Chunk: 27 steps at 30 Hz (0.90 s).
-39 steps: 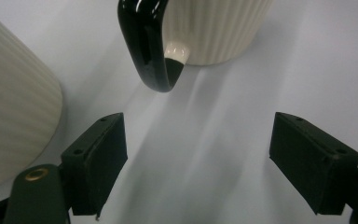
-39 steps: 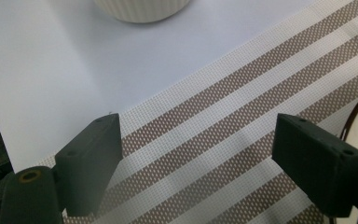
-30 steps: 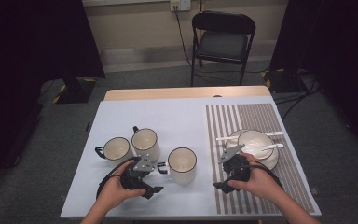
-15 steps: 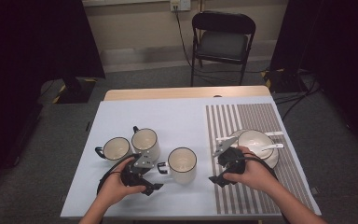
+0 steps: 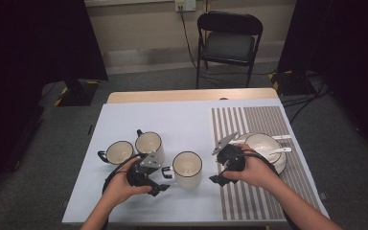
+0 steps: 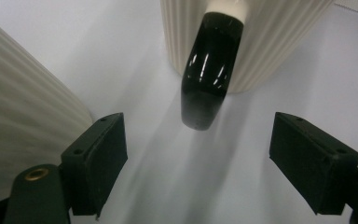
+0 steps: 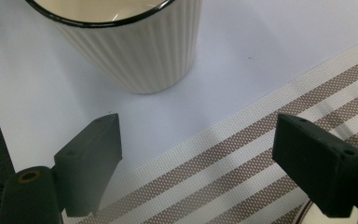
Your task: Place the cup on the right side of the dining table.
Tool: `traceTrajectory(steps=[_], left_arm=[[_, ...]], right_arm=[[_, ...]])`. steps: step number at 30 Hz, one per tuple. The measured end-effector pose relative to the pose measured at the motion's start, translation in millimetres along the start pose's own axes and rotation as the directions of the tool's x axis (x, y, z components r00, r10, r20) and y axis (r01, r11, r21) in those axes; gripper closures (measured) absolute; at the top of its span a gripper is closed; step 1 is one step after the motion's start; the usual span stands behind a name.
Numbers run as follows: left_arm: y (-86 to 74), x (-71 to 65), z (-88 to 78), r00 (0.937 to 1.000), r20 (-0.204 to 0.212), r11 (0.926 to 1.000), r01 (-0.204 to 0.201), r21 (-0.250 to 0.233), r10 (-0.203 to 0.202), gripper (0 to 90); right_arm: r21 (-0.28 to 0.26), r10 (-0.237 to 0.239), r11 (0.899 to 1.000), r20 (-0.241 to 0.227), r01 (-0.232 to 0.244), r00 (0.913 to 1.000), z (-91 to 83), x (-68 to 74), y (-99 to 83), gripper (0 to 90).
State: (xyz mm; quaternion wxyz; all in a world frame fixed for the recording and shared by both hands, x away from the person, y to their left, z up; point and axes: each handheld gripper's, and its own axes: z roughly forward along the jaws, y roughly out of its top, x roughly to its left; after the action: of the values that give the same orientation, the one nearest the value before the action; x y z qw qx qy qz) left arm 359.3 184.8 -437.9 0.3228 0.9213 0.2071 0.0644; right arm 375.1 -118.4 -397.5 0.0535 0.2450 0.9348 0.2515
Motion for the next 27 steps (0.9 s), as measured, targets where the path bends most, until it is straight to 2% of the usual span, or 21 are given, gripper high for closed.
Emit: traceTrajectory(steps=[14, 21, 26, 27], left_arm=[[1.4, 3.5, 1.5, 1.0, 0.005, 0.9999, -0.005, -0.017, 0.005, 20.4], [2.6, 2.3, -1.2, 0.9999, -0.004, 0.9995, -0.014, -0.027, 0.014, 21.2], [6.5, -1.7, -2.8, 0.9994, 0.012, 0.9983, -0.031, -0.05, 0.031, 30.5], [7.2, -2.7, -2.5, 0.9996, 0.015, 0.9984, -0.023, -0.051, 0.024, 31.4]], right_arm=[[0.017, 0.005, 1.0, 0.012, -0.005, 0.9999, -2.8, -8.6, 11.2, 14.8], [0.017, -0.001, 1.0, 0.016, 0.001, 0.9999, -4.0, -8.2, 18.2, 14.9], [0.015, -0.011, 1.0, 0.016, 0.01, 0.9998, -5.2, -6.3, 24.7, 14.8], [0.014, -0.01, 1.0, 0.015, 0.01, 0.9998, -5.4, -5.9, 25.7, 14.8]])
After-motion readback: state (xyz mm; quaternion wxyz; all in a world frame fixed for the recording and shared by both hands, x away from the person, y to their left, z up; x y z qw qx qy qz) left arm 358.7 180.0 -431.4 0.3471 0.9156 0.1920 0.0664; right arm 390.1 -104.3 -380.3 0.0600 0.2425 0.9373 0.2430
